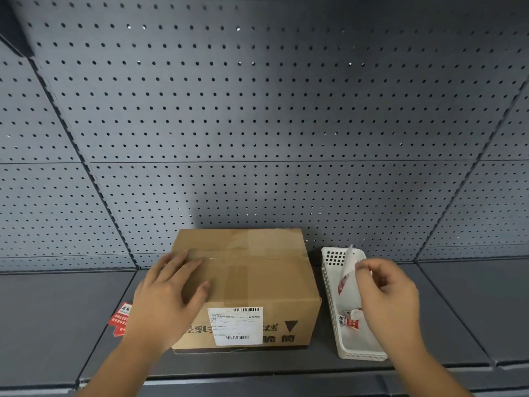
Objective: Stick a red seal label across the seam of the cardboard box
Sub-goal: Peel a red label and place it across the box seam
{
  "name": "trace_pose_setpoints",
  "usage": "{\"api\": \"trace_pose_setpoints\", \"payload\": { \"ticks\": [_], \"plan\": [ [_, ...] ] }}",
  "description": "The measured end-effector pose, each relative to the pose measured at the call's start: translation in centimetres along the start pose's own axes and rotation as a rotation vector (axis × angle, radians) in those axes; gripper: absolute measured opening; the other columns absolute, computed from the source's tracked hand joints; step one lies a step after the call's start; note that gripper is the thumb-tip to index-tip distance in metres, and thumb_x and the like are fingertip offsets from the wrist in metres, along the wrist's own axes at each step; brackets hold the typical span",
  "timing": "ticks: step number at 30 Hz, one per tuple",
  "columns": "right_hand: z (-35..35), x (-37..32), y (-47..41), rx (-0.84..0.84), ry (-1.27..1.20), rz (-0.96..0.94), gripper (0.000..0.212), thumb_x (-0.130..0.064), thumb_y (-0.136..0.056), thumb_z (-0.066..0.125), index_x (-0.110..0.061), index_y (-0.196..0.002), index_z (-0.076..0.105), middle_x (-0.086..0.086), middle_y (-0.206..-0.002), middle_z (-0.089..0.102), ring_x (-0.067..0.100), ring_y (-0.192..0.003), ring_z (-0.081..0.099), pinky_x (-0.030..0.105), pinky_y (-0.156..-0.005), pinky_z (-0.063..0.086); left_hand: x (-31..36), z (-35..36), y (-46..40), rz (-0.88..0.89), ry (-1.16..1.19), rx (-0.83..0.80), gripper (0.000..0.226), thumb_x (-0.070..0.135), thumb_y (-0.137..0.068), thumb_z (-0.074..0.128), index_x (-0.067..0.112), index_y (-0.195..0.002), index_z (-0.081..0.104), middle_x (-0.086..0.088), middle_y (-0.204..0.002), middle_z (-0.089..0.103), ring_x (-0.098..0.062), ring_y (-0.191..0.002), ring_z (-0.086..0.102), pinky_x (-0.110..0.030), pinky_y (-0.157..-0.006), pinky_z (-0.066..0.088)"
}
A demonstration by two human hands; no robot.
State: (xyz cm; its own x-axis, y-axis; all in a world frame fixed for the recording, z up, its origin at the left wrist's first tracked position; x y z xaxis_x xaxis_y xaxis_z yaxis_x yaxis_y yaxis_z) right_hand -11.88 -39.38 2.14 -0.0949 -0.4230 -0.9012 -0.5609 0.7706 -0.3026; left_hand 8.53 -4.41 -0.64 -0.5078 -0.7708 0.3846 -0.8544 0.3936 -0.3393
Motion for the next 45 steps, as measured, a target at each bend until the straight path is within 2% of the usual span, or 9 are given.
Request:
{"api": "trace_pose_setpoints", "payload": {
  "ticks": [8, 11, 13, 18, 25, 32, 37, 40, 45],
  "plan": [
    [4.4, -6.4, -0.3, -0.115, -0.013, -0.278, 0.023, -0.013, -0.086, 0.068, -0.030, -0.072, 0.069, -0.016, -0.084, 0.066, 0.011, -0.069, 0.057, 0.018, -0.063, 0.041, 0.7, -1.4, -0.7, -0.093, -0.025, -0.111, 0.054, 0.065, -0.084, 0.049, 0.035, -0.126, 0.067, 0.012, -0.139, 0.060, -0.021, -0.136, 0.048, -0.049, -0.109, 0.042],
    [6.6, -7.8, -0.2, -0.161, 0.057, -0.377, 0.018, -0.015, -0.088, 0.070, -0.026, -0.073, 0.072, -0.014, -0.076, 0.065, 0.009, -0.074, 0.056, 0.018, -0.066, 0.040, 2.6, -3.6, -1.6, -0.125, 0.255, 0.041, 0.015, 0.032, -0.094, 0.066, 0.030, -0.107, 0.074, 0.015, -0.112, 0.071, -0.011, -0.110, 0.063, -0.031, -0.094, 0.051],
    [8.1, -8.7, 0.1, -0.170, 0.100, -0.461, 0.014, -0.015, -0.087, 0.073, -0.023, -0.075, 0.073, -0.015, -0.080, 0.065, 0.009, -0.082, 0.057, 0.025, -0.071, 0.044, 4.6, -3.5, -2.1, -0.196, 0.520, -0.008, 0.012, 0.024, -0.097, 0.067, 0.030, -0.094, 0.077, 0.014, -0.092, 0.076, 0.000, -0.088, 0.068, -0.019, -0.081, 0.054],
    [11.2, -11.3, 1.9, -0.150, 0.207, -0.694, 0.014, -0.026, -0.088, 0.066, -0.017, -0.080, 0.074, -0.008, -0.084, 0.069, 0.016, -0.083, 0.057, 0.030, -0.072, 0.045, 9.1, -1.1, -3.4, -0.346, 0.999, -0.225, 0.023, 0.031, -0.097, 0.070, 0.013, -0.087, 0.080, -0.006, -0.087, 0.081, -0.020, -0.084, 0.077, -0.028, -0.075, 0.062],
    [14.7, -13.8, 4.2, -0.157, 0.347, -0.902, 0.011, -0.025, -0.090, 0.070, -0.016, -0.085, 0.076, -0.005, -0.088, 0.073, 0.016, -0.085, 0.058, 0.031, -0.072, 0.051, 8.6, 0.8, -5.9, -0.409, 1.059, -0.351, 0.023, 0.024, -0.094, 0.075, 0.002, -0.089, 0.080, -0.023, -0.095, 0.079, -0.031, -0.093, 0.078, -0.036, -0.082, 0.066],
    [15.7, -10.1, 0.0, -0.193, 0.265, -0.468, 0.012, -0.032, -0.094, 0.066, -0.023, -0.100, 0.068, -0.013, -0.091, 0.065, 0.009, -0.085, 0.058, 0.016, -0.072, 0.042, 4.7, 1.6, -7.1, -0.446, 0.948, -0.366, 0.014, 0.020, -0.097, 0.072, 0.008, -0.097, 0.078, -0.010, -0.083, 0.082, -0.016, -0.071, 0.076, -0.031, -0.075, 0.065],
    [18.1, -6.3, -1.8, -0.359, 0.141, -0.109, 0.015, -0.036, -0.096, 0.066, -0.026, -0.088, 0.074, -0.012, -0.075, 0.073, 0.002, -0.070, 0.066, 0.026, -0.066, 0.053, 3.2, 2.9, -7.9, -0.430, 0.928, -0.423, 0.013, 0.022, -0.097, 0.071, 0.011, -0.100, 0.078, -0.008, -0.084, 0.082, -0.013, -0.071, 0.074, -0.028, -0.071, 0.061],
    [19.1, -5.8, -2.0, -0.417, 0.102, -0.038, 0.026, -0.034, -0.099, 0.064, -0.024, -0.076, 0.073, -0.012, -0.069, 0.072, 0.005, -0.063, 0.064, 0.022, -0.058, 0.047, 2.9, 3.2, -8.4, -0.404, 0.895, -0.438, 0.018, 0.023, -0.100, 0.066, 0.010, -0.095, 0.078, -0.006, -0.080, 0.081, -0.011, -0.065, 0.069, -0.025, -0.063, 0.056],
    [20.2, -6.0, -2.7, -0.472, 0.273, -0.068, 0.039, -0.036, -0.097, 0.063, -0.024, -0.059, 0.060, -0.007, -0.054, 0.061, 0.005, -0.048, 0.052, 0.023, -0.048, 0.038, 2.4, 1.7, -10.5, -0.211, 0.448, -0.300, 0.032, 0.038, -0.101, 0.059, 0.020, -0.079, 0.073, 0.006, -0.062, 0.070, -0.005, -0.049, 0.056, -0.020, -0.054, 0.044]
  ]
}}
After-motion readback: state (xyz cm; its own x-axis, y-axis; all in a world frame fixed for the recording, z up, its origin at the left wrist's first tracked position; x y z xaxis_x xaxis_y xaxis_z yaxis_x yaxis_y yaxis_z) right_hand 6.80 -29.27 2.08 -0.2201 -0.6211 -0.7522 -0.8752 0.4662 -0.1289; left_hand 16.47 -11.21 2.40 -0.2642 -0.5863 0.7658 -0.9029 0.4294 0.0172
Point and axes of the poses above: each hand's wrist, its own y-axis away from the middle knuckle, its own z-axis out of the palm, x = y × z, the point moved 10 cm from there along -y, towards the middle knuckle
